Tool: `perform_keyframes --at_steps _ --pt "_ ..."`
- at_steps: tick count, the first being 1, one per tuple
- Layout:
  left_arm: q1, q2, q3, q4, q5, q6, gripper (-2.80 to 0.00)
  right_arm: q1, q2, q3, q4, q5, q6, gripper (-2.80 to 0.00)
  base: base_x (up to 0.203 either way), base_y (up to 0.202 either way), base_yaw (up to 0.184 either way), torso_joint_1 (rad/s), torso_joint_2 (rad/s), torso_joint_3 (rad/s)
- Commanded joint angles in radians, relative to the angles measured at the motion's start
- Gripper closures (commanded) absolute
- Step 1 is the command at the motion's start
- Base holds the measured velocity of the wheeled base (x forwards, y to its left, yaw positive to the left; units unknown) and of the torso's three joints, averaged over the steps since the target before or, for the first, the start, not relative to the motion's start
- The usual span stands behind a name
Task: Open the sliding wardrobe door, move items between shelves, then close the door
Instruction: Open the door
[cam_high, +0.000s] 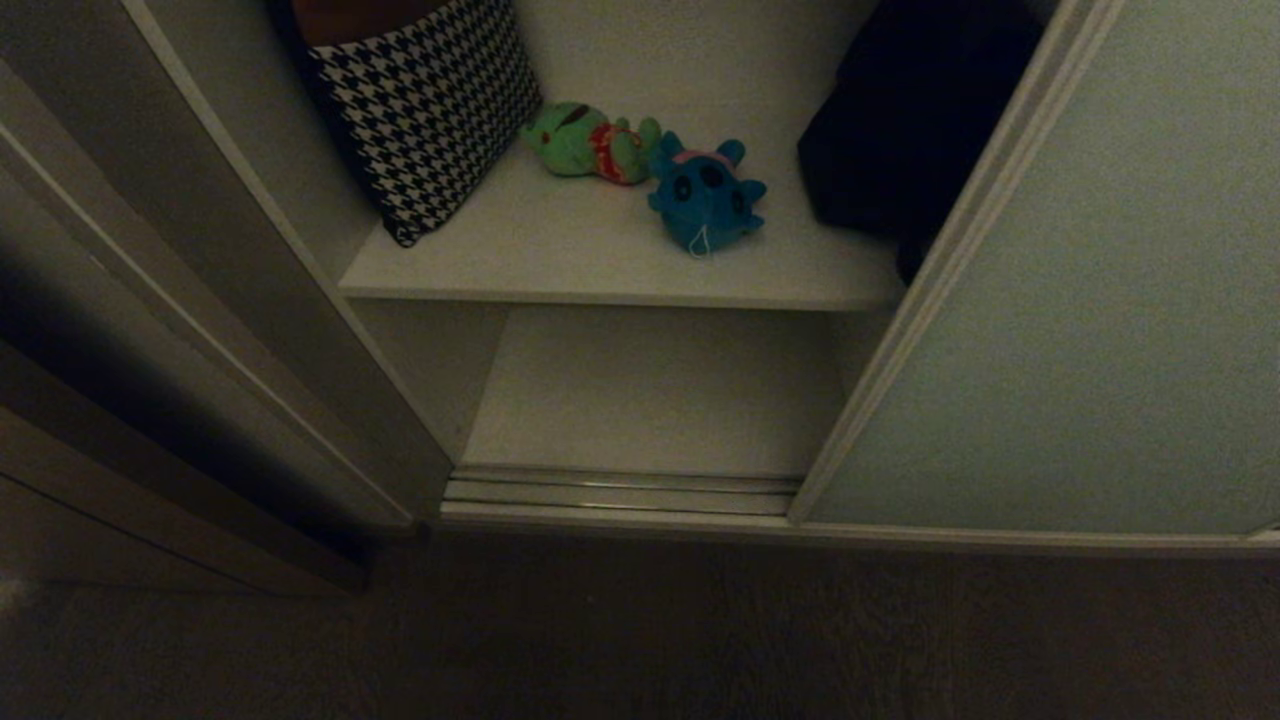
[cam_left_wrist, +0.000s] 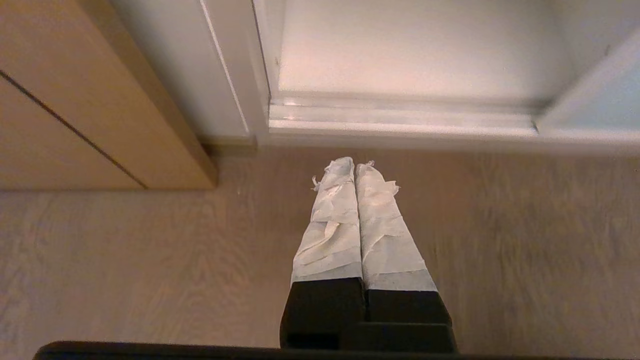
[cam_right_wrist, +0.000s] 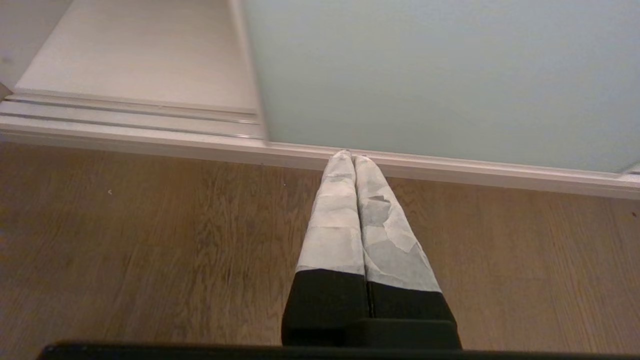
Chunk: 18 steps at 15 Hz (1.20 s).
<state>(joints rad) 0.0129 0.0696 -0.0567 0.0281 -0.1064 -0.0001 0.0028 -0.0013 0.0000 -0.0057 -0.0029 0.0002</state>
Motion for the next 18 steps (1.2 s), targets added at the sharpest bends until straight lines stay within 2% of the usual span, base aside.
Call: perform_keyframes --at_steps 1,3,4,5,6,9,18 --pt "0.002 -0.067 0.011 0.007 0.003 -0.031 0.00 0.000 0.000 0.000 0.000 0.000 0.001 0.00 0.000 0.000 0.000 0.000 0.00 0.000" --pt "0.002 -0.067 0.014 0.003 0.017 -0.064 0.00 0.000 0.000 0.000 0.000 0.000 0.000 0.00 0.000 0.000 0.000 0.000 0.00 0.000" --pt "0.003 -0.067 0.014 0.005 0.051 -0.066 0.00 0.000 0.000 0.000 0.000 0.000 0.000 0.00 0.000 0.000 0.000 0.000 0.00 0.000" --pt "0.003 -0.067 0.026 0.000 0.112 -0.040 0.00 0.000 0.000 0.000 0.000 0.000 0.000 0.00 0.000 0.000 0.000 0.000 0.00 0.000" --pt "0.003 -0.067 0.048 -0.017 0.115 0.019 0.00 0.000 0.000 0.000 0.000 0.000 0.000 0.00 0.000 0.000 0.000 0.000 0.00 0.000" --pt "0.003 -0.067 0.049 -0.014 0.090 0.096 0.00 0.000 0.000 0.000 0.000 0.000 0.001 0.00 0.000 0.000 0.000 0.000 0.00 0.000" --pt "0.002 -0.067 0.054 -0.027 0.090 0.077 0.00 0.000 0.000 0.000 0.000 0.000 0.001 0.00 0.000 0.000 0.000 0.000 0.00 0.000"
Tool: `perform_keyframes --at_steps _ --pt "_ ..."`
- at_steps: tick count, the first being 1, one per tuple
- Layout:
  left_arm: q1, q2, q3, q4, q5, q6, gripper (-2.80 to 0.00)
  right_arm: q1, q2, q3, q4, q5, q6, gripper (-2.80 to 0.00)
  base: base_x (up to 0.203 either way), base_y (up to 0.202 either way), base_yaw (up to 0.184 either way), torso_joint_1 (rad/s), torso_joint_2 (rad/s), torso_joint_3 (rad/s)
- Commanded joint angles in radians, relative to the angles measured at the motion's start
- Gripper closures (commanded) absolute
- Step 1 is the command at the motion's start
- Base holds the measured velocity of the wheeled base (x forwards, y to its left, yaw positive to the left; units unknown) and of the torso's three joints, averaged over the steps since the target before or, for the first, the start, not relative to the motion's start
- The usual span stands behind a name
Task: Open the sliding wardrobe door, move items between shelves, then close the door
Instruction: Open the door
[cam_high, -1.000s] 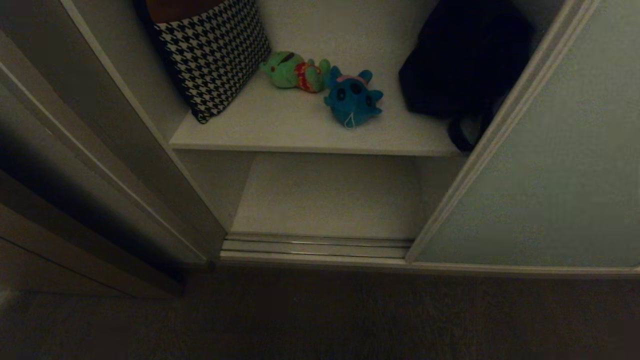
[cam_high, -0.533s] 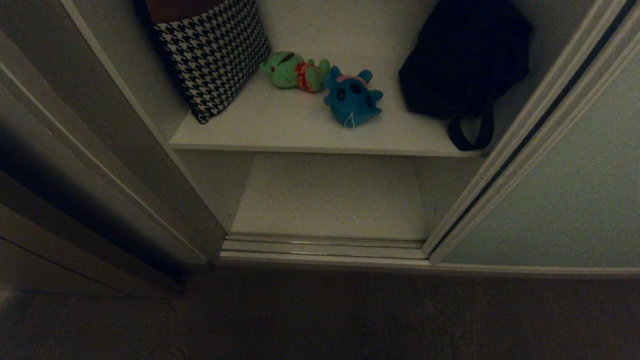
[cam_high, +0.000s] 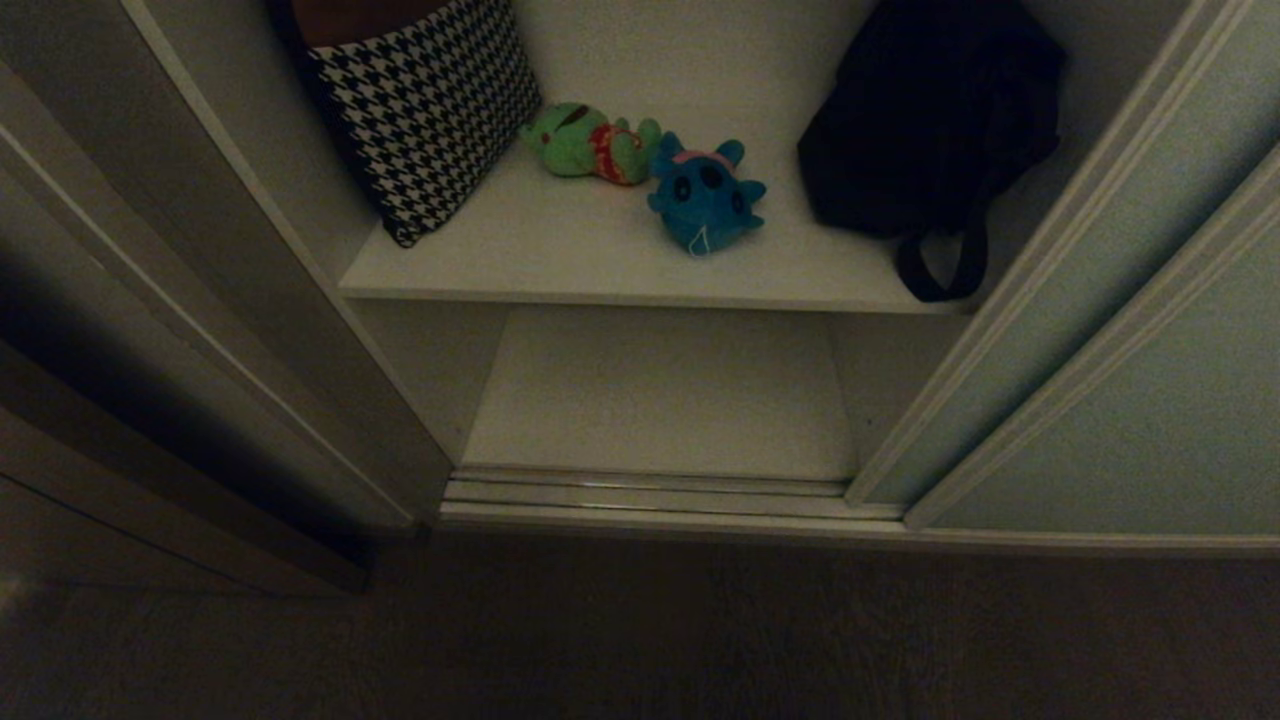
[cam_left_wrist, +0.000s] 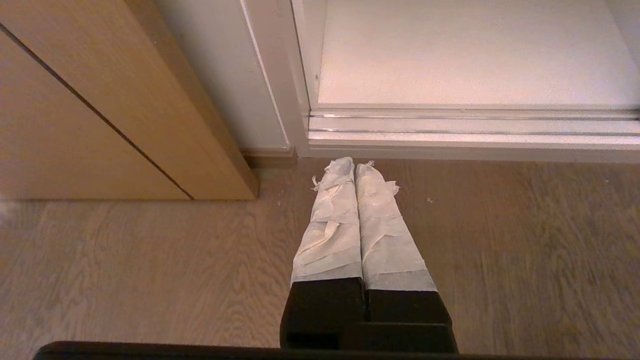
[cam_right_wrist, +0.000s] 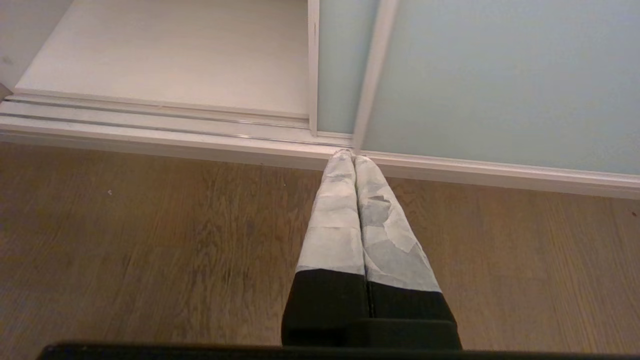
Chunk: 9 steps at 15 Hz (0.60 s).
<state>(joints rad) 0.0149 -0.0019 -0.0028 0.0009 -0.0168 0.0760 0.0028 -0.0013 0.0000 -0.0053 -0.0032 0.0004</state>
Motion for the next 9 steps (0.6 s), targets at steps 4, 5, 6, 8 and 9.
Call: perform_keyframes --at_steps 4,5,6,8,9 --pt "0.000 0.005 0.000 0.001 0.001 0.005 0.00 0.000 0.000 0.000 -0.002 0.000 0.000 0.00 0.000 0.000 0.000 0.000 0.00 0.000" --pt "0.000 0.005 0.000 0.001 0.002 0.002 0.00 0.000 0.000 0.000 -0.001 0.000 0.000 0.00 0.000 0.000 0.000 0.000 0.00 0.000" --pt "0.000 0.005 0.001 0.001 0.003 0.001 0.00 0.000 0.000 0.000 -0.001 0.000 0.000 0.00 0.000 0.000 0.000 0.000 0.00 0.000" --pt "0.000 0.005 0.001 0.001 0.003 0.001 0.00 0.000 0.000 0.000 -0.001 0.000 0.000 0.00 0.000 0.000 0.000 0.000 0.00 0.000" --pt "0.001 0.005 0.000 0.002 0.004 0.001 0.00 0.000 0.000 0.000 -0.001 0.000 0.000 0.00 0.000 0.000 0.000 0.000 0.00 0.000"
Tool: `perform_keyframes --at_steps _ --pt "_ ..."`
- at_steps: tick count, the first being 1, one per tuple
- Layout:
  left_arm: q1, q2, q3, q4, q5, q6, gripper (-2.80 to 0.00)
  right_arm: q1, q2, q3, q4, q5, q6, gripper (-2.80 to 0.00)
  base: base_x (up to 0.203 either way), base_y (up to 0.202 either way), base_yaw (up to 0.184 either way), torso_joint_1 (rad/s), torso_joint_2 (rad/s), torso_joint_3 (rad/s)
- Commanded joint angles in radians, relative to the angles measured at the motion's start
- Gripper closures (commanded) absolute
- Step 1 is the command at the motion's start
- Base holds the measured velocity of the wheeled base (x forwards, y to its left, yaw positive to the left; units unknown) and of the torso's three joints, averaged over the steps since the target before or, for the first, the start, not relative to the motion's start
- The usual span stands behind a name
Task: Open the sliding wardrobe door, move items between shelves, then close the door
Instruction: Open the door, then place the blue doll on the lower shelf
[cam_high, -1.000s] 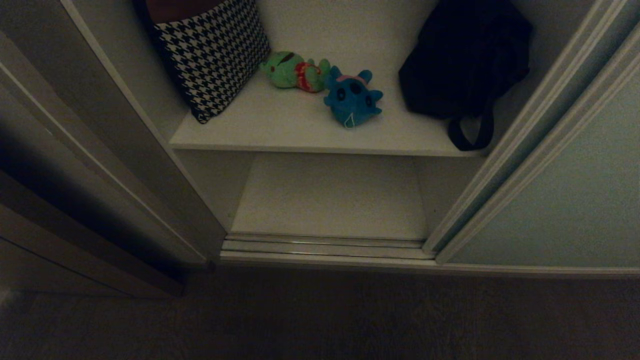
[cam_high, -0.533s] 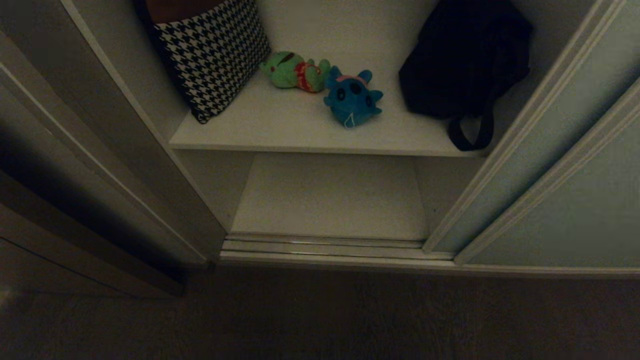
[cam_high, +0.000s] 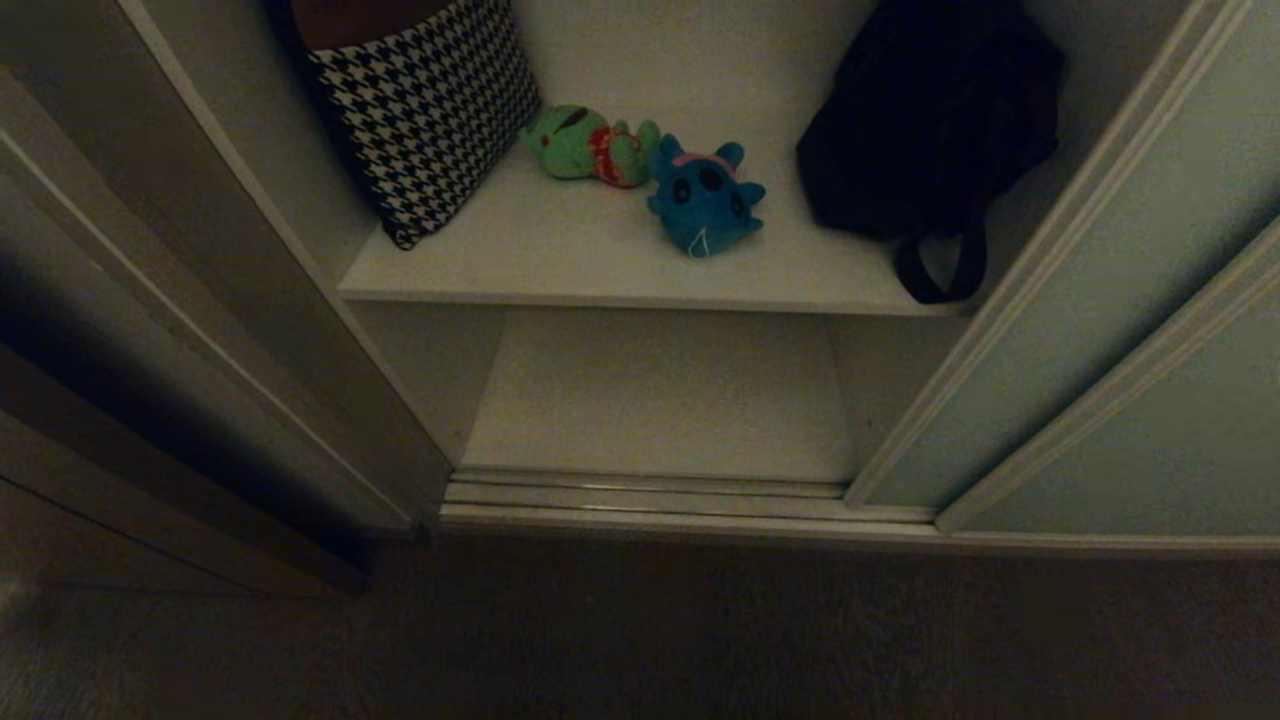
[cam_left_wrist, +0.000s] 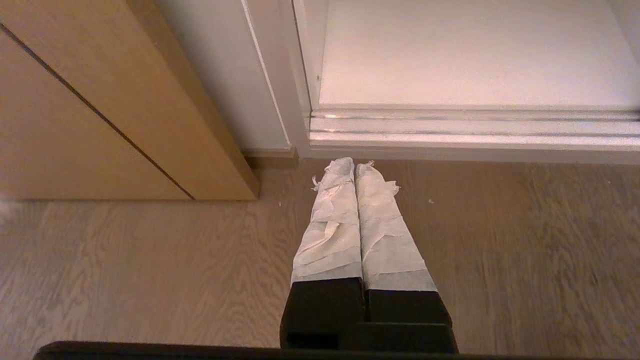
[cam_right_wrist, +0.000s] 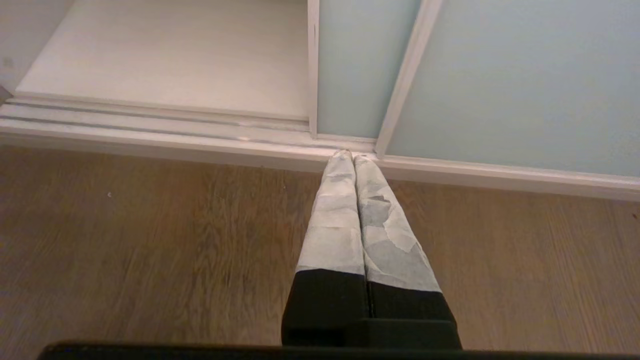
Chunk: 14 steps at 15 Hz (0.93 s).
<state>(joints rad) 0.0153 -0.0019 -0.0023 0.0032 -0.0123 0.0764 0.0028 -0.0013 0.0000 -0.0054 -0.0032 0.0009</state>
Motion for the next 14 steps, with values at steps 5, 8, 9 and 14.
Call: perform_keyframes --at_steps 5,8,9,14 --pt "0.001 0.005 -0.001 -0.002 -0.001 -0.001 0.00 0.000 0.000 0.000 -0.001 0.000 -0.001 0.00 0.181 -0.090 0.006 0.001 0.00 0.002" --pt "0.000 0.005 -0.001 -0.002 -0.001 0.000 0.00 0.000 0.000 0.000 -0.001 0.000 -0.001 0.00 0.197 -0.195 0.002 0.001 0.00 0.002" --pt "0.000 0.005 0.001 -0.002 -0.001 0.000 0.00 0.000 0.000 0.000 -0.002 0.000 -0.001 0.00 0.197 -0.198 0.003 0.002 0.00 0.007" --pt "0.000 0.004 0.001 -0.003 0.000 -0.007 0.00 0.000 0.000 0.000 -0.001 0.000 0.001 0.00 0.126 -0.094 0.000 0.002 0.00 0.003"
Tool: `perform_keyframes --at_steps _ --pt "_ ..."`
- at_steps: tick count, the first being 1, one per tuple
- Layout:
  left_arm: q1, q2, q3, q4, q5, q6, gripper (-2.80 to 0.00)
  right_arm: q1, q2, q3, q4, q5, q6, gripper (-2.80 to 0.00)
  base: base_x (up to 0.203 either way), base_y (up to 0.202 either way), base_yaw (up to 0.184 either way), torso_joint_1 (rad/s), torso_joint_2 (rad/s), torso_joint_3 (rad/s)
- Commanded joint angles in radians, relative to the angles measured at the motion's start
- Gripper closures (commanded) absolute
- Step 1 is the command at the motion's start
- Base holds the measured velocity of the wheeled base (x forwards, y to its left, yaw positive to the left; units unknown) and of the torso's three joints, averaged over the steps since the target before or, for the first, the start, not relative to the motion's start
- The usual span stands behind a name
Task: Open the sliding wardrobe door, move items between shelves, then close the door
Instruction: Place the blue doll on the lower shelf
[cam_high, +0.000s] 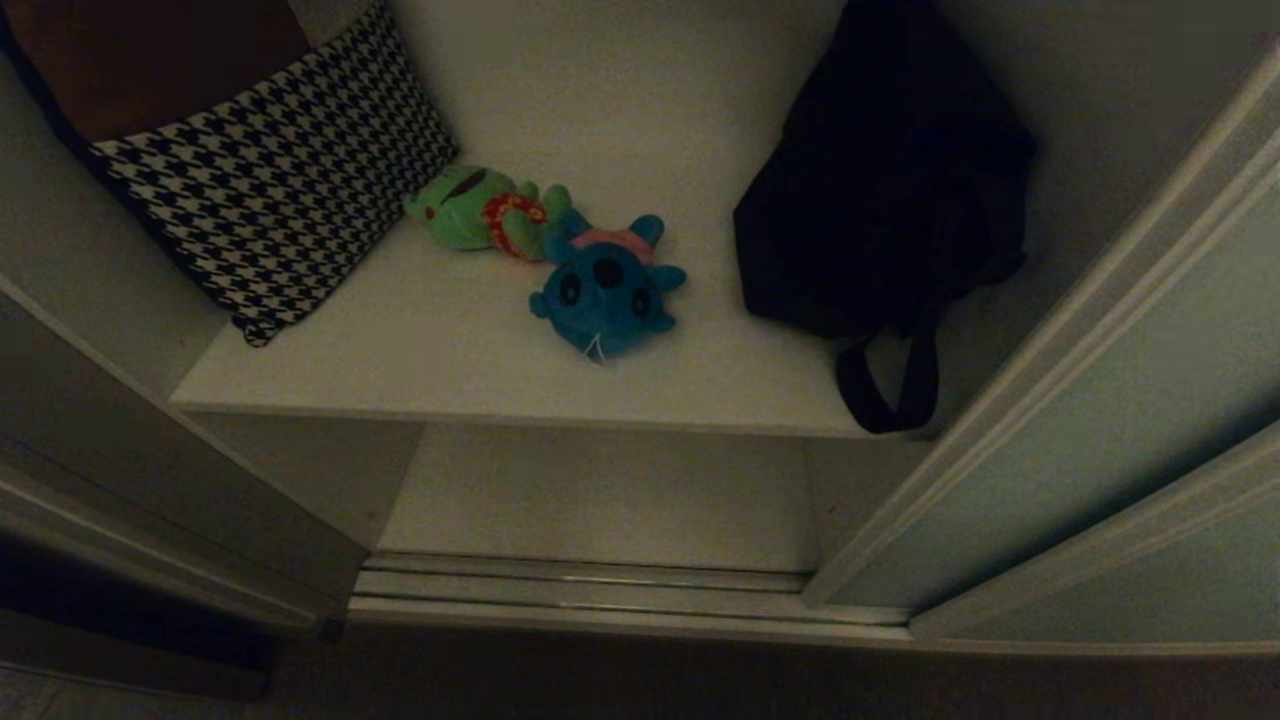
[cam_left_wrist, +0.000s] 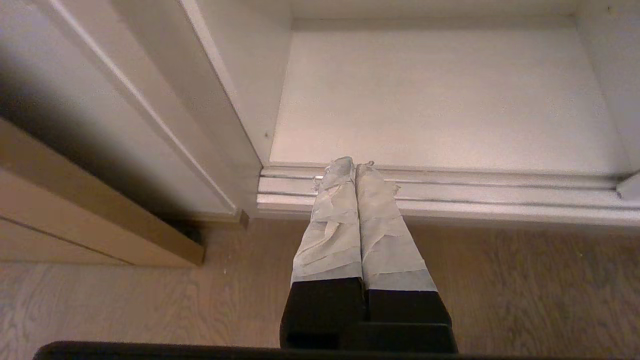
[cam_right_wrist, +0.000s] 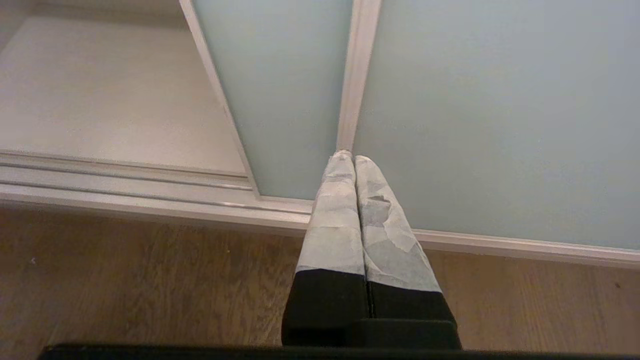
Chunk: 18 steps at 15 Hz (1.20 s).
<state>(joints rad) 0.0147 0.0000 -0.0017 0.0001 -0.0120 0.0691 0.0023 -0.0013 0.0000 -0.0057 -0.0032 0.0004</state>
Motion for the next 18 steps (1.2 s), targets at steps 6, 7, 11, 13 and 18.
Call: perform_keyframes --at_steps 6,7,11,13,18 --pt "0.001 0.002 0.000 0.000 0.000 -0.003 0.00 0.001 0.000 0.000 0.000 0.000 0.001 0.00 0.000 0.000 0.000 0.000 0.00 0.000" --pt "0.001 0.003 0.000 0.000 0.000 -0.003 0.00 0.001 0.000 0.000 0.000 0.000 0.000 0.00 0.000 0.000 0.000 0.000 0.00 0.000" --pt "0.001 0.003 0.000 0.000 0.000 -0.005 0.00 0.001 0.000 0.000 0.000 0.000 0.001 0.00 0.000 0.000 0.000 0.000 0.00 0.000" --pt "0.001 0.003 0.000 0.000 0.000 -0.014 0.00 0.001 0.000 0.000 0.000 0.000 0.000 0.00 0.000 0.000 0.000 0.000 0.00 0.000" --pt "0.001 0.003 0.000 0.000 0.000 -0.020 0.00 0.001 0.000 0.000 0.000 0.000 0.000 0.00 0.001 0.091 -0.002 0.002 0.00 -0.001"
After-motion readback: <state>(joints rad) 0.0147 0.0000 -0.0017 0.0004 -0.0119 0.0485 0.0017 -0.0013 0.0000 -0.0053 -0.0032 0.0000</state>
